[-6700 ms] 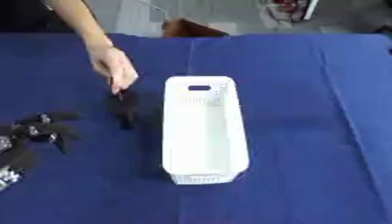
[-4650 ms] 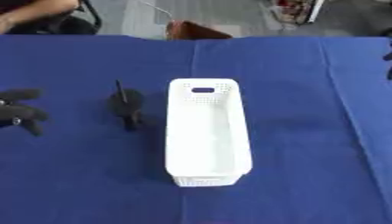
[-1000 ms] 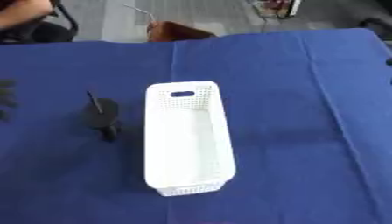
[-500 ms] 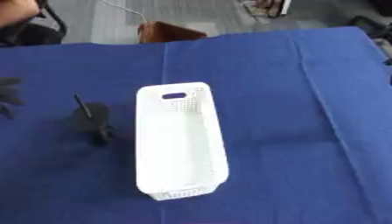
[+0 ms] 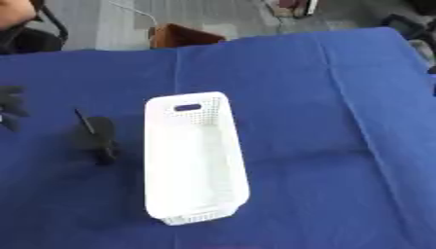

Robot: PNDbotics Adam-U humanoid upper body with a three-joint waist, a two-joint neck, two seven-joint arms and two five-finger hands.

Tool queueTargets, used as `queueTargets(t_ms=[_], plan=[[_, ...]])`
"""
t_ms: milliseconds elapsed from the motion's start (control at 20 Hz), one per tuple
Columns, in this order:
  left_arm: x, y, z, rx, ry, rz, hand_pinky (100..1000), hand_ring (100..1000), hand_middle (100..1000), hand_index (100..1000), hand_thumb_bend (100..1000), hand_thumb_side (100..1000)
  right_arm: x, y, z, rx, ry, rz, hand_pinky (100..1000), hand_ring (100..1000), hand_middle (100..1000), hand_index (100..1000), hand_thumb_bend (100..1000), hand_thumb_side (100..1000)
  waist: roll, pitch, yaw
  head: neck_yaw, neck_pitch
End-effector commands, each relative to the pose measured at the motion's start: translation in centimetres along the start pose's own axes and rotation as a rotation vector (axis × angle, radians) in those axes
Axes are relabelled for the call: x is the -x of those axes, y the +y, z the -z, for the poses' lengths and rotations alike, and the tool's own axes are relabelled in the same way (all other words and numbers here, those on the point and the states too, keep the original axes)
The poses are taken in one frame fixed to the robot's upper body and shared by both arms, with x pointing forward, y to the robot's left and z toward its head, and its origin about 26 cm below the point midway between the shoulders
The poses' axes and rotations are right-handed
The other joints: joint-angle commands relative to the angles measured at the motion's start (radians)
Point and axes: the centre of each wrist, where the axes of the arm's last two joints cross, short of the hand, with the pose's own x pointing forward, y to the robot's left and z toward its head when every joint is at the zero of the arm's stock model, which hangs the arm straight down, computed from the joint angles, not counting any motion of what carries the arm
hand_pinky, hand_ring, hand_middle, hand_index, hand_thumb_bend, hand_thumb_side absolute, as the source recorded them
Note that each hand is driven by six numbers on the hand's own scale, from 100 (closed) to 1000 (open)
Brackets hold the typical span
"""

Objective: Pick up objects on the table and place them in the box.

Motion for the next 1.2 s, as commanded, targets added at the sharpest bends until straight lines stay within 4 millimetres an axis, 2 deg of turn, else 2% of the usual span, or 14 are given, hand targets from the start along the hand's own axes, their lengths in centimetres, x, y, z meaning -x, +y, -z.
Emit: queueTargets(t_ms=[50,600,1200], plan=[[-1.07,1.72,0.3,0.077,-0.077,0.077,610,743,1000,887,100,1000,-1.34,-1.0,0.67,-0.211,-0.175,-0.192,408,667,716,835,1000,541,0.001,-0.013,-0.006,0.0,-0.015],[-0.96,1.66,0.93,0.091,-0.074,0.092,613,744,1000,888,100,1000,-1.26,-0.77,1.22,-0.212,-0.191,-0.189,408,667,717,832,1000,541,-0.001,-0.006,-0.035,0.03,-0.034],[-0.83,1.38,1.11,0.105,-0.076,0.096,618,744,1000,888,100,1000,-1.19,-0.62,1.2,-0.207,-0.191,-0.178,408,667,717,831,1000,541,-0.003,-0.014,-0.037,0.027,-0.049]])
